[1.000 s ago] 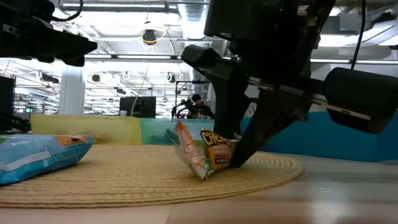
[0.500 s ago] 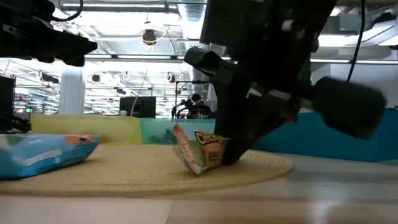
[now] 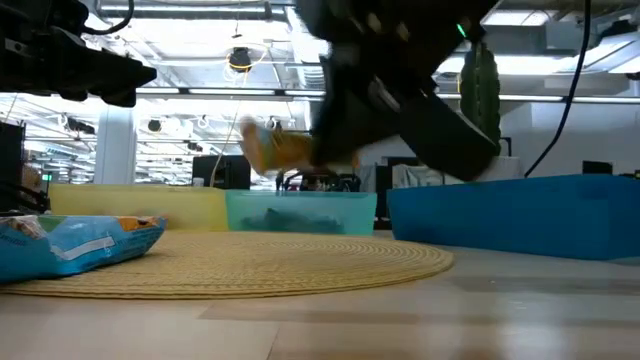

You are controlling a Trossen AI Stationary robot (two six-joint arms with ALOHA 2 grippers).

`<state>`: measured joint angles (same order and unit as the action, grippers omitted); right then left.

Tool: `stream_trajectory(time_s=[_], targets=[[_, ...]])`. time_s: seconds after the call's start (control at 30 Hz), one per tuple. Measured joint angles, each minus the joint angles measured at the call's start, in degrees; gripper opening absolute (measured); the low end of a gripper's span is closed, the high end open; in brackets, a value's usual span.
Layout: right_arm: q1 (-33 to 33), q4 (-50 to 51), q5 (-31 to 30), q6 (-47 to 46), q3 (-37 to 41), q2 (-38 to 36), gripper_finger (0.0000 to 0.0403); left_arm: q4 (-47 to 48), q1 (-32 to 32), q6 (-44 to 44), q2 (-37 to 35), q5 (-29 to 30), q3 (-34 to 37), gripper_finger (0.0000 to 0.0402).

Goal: Pick and place Granola Bars by type
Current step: Put the right yellow granola bar into the blue bin

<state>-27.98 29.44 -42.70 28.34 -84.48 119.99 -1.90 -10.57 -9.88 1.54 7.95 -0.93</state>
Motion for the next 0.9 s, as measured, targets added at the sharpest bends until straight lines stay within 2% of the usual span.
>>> stream_trajectory(time_s=[0.47, 0.9], targets=[[4.45, 3.64, -11.63, -0.94, -0.27, -11.67, 0.004, 0.05, 0.0, -0.57, 0.0, 0.01, -0.02, 0.0119], [6.6, 10.02, -11.39, -3.77, -0.31, -13.16, 0.0041, 0.03, 0.0, -0.02, 0.0, 0.01, -0.02, 0.0119]])
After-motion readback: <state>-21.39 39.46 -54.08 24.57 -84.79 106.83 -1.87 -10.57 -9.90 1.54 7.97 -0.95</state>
